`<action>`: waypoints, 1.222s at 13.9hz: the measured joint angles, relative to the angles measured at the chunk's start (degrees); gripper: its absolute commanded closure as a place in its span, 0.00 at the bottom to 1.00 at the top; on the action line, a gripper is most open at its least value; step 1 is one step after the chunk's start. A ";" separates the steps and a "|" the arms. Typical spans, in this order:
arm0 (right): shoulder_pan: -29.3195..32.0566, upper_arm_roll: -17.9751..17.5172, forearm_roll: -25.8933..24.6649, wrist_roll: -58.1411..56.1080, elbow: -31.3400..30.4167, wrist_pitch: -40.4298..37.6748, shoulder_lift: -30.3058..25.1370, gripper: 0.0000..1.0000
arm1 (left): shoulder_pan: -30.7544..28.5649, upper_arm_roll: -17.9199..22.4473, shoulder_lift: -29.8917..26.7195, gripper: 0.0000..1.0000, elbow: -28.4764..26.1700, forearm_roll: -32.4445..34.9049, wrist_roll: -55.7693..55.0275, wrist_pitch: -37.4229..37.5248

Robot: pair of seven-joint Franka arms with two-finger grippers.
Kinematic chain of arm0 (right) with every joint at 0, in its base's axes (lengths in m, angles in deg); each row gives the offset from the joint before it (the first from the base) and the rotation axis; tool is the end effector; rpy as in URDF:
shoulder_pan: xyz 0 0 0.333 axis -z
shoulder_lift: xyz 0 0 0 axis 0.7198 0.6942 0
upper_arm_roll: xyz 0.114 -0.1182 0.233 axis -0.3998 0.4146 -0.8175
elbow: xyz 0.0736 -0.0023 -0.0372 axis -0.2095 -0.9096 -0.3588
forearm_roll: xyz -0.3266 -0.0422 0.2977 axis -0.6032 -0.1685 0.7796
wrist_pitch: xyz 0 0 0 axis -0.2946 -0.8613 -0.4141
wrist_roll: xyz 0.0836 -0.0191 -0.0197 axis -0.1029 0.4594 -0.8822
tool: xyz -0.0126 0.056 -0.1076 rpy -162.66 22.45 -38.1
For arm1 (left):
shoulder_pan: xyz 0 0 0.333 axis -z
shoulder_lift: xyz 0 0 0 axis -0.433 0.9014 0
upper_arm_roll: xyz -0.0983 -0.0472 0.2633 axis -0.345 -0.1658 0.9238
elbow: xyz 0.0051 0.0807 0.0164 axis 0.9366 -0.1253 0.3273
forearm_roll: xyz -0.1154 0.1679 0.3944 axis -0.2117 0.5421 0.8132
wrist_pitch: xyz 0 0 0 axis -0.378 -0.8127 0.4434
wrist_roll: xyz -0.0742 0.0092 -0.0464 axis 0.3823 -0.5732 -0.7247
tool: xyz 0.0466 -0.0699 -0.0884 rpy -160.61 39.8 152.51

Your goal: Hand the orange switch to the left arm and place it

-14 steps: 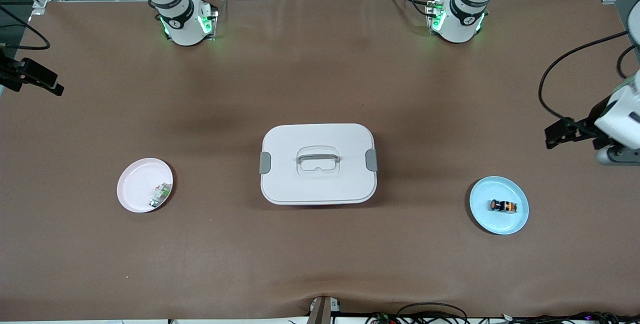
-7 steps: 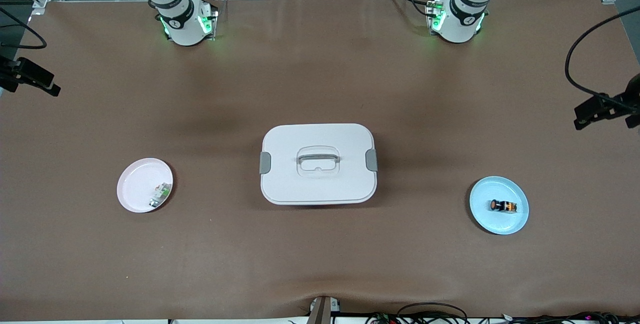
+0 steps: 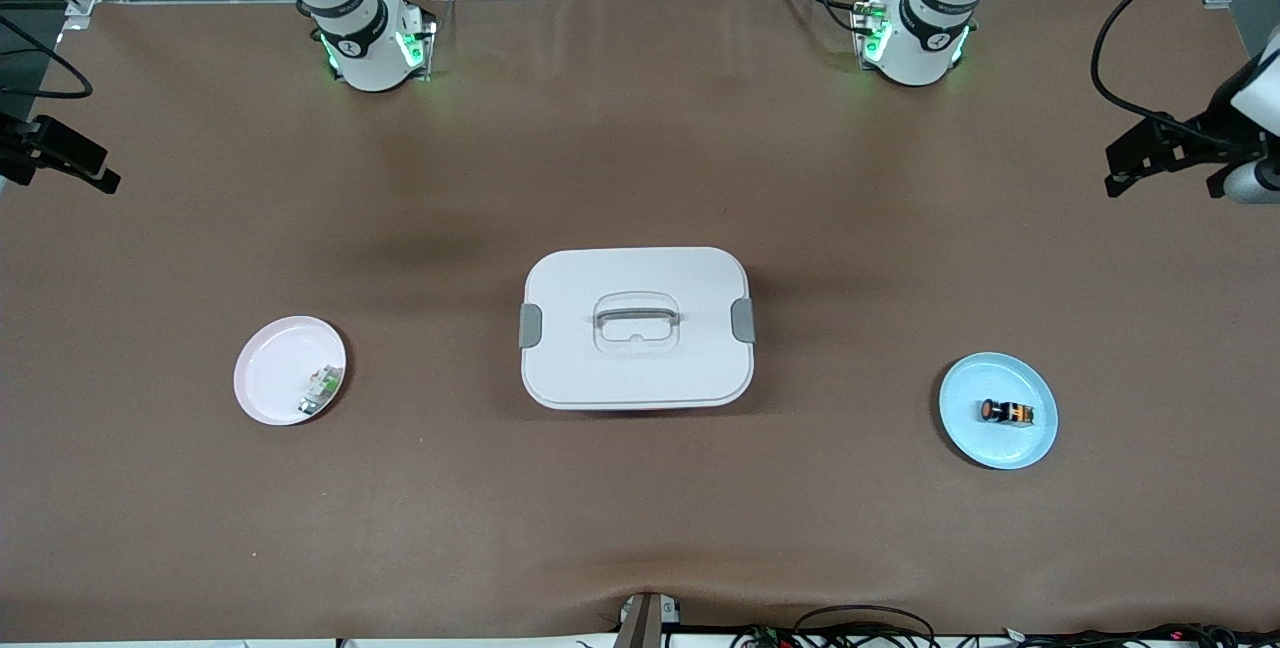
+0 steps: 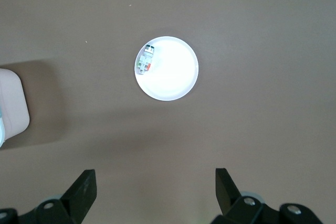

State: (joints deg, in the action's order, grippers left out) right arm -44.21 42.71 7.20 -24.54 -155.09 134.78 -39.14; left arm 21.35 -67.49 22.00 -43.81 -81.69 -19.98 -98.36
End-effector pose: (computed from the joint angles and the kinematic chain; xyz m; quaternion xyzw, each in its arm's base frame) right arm 0.5832 -0.0609 0.5928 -0.9980 0.0630 -0.0052 0.0089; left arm 0.5985 -0.0417 0.6110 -0.9995 0.0229 -0.0109 0.0190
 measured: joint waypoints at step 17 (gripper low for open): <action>0.00 -0.02 0.00 0.00 0.79 0.08 0.15 0.00 | 1.51 1.30 -3.89 0.00 -3.36 -0.39 -1.03 2.12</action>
State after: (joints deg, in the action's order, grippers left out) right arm -44.21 42.69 7.20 -24.54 -154.29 134.86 -38.99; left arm 22.86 -66.19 18.11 -47.16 -82.08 -21.01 -96.24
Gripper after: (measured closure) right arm 0.000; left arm 0.000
